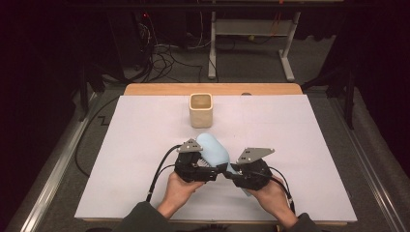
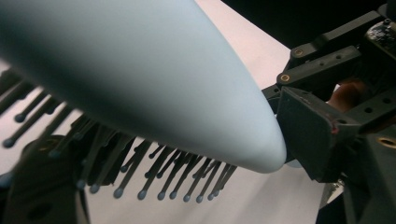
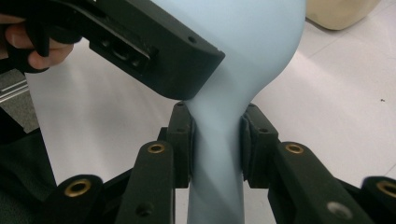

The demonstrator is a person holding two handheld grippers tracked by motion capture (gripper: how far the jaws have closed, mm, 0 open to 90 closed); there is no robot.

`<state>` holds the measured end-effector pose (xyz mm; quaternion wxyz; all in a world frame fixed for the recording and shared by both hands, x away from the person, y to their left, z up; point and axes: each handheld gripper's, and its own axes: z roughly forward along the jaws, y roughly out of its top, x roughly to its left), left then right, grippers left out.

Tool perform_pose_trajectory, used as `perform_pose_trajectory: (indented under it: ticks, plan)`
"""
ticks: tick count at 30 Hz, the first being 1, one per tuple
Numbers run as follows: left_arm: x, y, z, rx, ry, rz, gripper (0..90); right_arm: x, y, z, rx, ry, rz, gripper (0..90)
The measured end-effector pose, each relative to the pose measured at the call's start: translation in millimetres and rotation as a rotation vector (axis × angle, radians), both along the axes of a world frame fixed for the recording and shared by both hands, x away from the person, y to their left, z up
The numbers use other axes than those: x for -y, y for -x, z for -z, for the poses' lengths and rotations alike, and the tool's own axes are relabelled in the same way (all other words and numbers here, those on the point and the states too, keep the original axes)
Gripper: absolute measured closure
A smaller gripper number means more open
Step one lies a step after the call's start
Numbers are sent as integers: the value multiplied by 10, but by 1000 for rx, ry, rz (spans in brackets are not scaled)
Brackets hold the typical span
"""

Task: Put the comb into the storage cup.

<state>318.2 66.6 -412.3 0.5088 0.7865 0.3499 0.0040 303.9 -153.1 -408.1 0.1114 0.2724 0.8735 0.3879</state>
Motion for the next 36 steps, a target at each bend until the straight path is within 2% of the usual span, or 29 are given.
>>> perform_pose_trajectory:
  ticks: [10, 14, 23, 36]
  plan:
    - [-22, 26, -32, 4, 31, 3, 323, -5, -4, -21, 3, -9, -2, 701]
    - [-31, 34, -42, 4, 27, 4, 362, -24, -13, -17, 6, -3, -4, 701]
    - [-51, 29, -57, -19, 49, 9, 412, -36, -23, -24, 11, -9, -6, 701]
    - [-62, 52, -73, -15, 53, 21, 464, -48, -22, -15, 11, -16, -13, 701]
